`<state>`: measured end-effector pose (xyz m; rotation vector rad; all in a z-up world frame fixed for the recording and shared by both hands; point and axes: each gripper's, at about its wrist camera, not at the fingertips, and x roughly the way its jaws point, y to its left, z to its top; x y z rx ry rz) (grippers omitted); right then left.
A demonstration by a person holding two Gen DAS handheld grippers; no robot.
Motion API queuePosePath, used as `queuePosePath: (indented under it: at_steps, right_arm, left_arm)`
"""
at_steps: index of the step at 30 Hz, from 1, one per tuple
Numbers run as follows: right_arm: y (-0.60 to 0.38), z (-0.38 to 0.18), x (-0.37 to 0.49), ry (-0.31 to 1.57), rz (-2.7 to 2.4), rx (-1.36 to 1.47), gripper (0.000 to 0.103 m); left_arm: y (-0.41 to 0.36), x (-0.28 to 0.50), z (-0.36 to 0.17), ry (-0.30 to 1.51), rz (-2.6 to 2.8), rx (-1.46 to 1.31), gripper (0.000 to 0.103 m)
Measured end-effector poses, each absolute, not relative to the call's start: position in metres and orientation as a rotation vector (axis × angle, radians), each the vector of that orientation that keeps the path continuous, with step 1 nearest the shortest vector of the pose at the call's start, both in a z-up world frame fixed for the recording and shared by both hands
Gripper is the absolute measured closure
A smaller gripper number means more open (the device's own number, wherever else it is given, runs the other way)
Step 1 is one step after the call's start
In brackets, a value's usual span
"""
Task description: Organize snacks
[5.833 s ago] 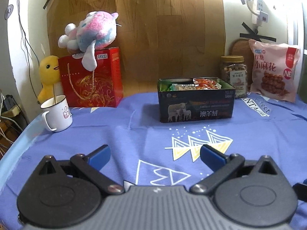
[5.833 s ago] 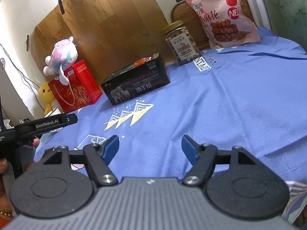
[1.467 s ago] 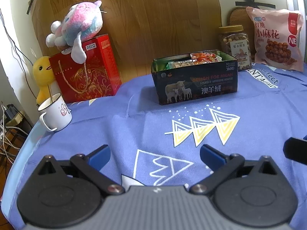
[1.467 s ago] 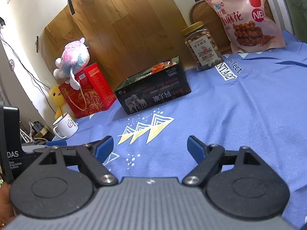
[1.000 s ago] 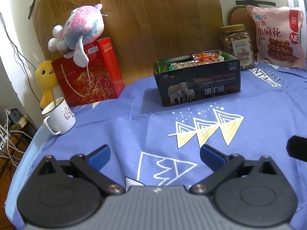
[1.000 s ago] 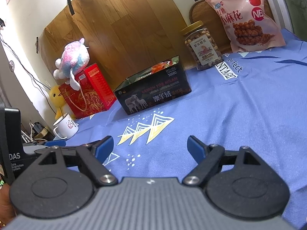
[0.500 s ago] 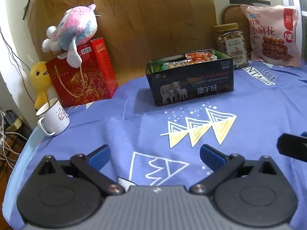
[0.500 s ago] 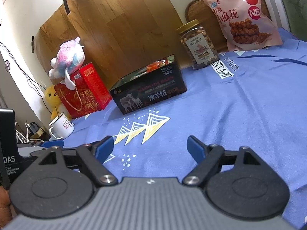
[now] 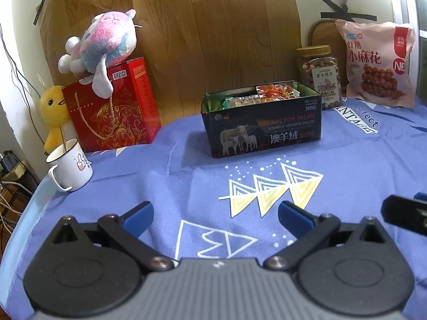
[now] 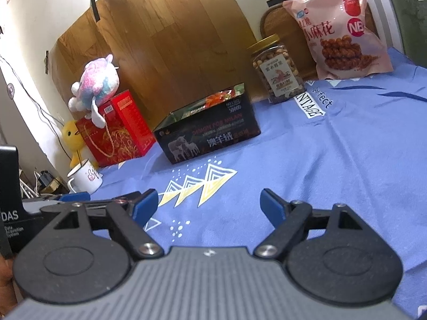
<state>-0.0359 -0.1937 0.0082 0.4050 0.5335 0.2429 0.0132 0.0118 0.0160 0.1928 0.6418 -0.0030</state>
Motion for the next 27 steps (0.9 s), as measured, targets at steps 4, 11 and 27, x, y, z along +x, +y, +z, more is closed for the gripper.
queuePosePath:
  at_steps: [4,11,27]
  right_arm:
    - [-0.193,0.007,-0.036,0.540,0.242,0.400,0.018]
    - [-0.192,0.008,-0.039,0.533,0.243,0.401,0.018]
    - [-0.201,0.006,-0.044,0.516,0.224,0.421,0.018]
  left_arm:
    - [0.015,0.013,0.015,0.651,0.003,0.173,0.000]
    - [0.015,0.010,0.016,0.664,-0.015,0.162,0.000]
    - [0.002,0.007,0.013,0.700,-0.039,0.174,0.000]
